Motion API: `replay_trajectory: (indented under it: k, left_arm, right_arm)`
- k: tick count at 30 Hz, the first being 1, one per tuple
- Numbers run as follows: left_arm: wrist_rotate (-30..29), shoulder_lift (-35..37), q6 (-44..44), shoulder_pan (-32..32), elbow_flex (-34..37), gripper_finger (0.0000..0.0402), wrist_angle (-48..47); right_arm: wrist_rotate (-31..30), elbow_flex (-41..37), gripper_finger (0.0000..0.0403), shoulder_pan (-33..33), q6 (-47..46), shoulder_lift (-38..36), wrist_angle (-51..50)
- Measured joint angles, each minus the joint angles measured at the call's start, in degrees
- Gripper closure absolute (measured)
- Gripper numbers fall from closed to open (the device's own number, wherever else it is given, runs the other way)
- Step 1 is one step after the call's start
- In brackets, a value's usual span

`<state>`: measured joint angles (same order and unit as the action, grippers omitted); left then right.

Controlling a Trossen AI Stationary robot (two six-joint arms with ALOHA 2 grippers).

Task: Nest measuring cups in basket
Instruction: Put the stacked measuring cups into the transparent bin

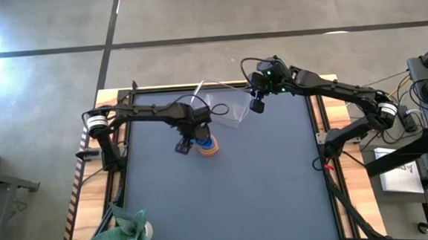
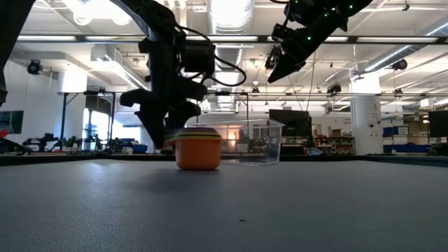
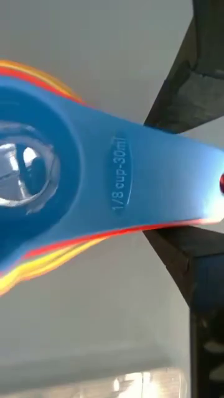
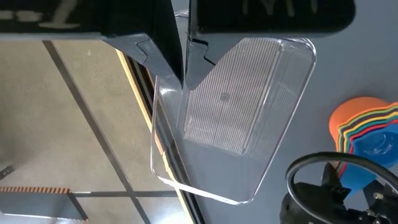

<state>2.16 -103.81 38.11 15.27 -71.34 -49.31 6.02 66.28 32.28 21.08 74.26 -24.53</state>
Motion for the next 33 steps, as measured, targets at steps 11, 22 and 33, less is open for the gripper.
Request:
replay_trajectory:
  k: [11,22,33]
  left_arm:
    - [0.06,-0.04,0.05,0.28,0.97,0.0276,0.80]
    - [-2.93,0.36,-0.06,0.20,0.50,0.0276,1.61]
    - [-2.23,1.85,0.32,1.51,0.28,0.0276,0.97]
  right_arm:
    - [-0.02,0.00,0.0394,0.00,-0.02,0.00,0.63]
    - [-0.01,0.00,0.0394,0.01,-0.06,-0.02,0.76]
    - [-0.02,0.00,0.0394,0.00,-0.06,-0.02,0.83]
